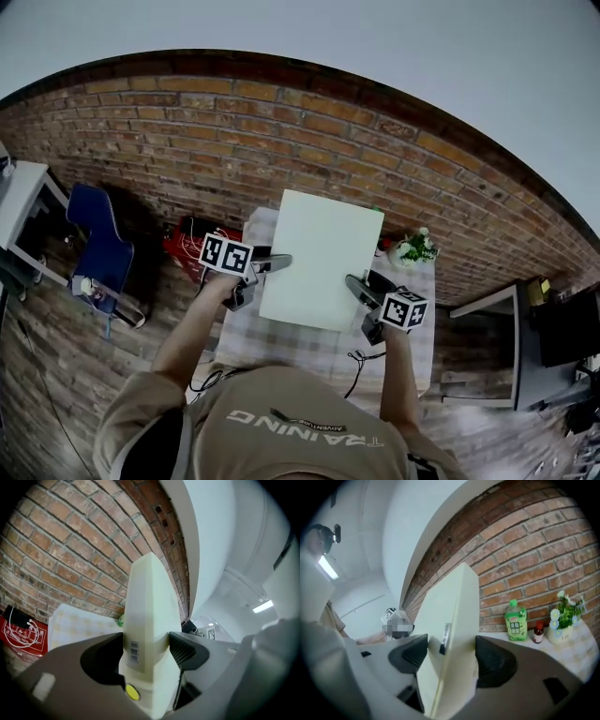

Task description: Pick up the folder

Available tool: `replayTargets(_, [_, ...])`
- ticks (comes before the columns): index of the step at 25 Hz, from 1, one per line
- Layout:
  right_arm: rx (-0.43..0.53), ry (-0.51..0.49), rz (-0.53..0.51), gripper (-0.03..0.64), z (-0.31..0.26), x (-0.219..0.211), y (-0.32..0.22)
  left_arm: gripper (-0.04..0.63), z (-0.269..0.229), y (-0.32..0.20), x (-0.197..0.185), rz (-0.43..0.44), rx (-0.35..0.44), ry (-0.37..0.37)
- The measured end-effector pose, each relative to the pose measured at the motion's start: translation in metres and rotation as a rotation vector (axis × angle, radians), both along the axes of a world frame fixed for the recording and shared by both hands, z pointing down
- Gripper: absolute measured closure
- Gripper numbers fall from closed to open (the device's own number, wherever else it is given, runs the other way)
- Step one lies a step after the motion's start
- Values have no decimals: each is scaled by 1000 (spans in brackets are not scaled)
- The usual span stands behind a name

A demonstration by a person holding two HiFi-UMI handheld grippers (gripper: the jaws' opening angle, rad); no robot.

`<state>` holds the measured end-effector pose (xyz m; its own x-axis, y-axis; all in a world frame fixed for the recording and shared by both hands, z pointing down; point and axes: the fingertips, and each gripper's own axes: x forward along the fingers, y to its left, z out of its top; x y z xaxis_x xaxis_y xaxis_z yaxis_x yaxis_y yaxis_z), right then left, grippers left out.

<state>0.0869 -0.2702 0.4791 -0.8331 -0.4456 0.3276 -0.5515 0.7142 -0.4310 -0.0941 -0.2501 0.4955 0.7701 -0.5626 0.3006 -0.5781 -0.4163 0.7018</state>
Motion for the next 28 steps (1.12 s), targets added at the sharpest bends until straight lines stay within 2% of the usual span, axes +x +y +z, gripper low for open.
replayTargets(3, [57,16,2,325,-19,1,2,299,-20,0,1,-4,52,-21])
replayTargets(8, [156,23,4,325,-61,-2,2,299,-58,-1,-2,-14,133,-8])
replayTargets(13, [283,5,-12,325,-118,-11,5,299,-114,2,-11,-28,251,-1])
replayTargets(19, [398,-27,-24,325,-171,-23,5,299,-179,4,-27,-69,415,-77])
replayTargets(28, [521,-60,-6,325,-229,-35,13,298,-238,9,-39,-66,541,-74])
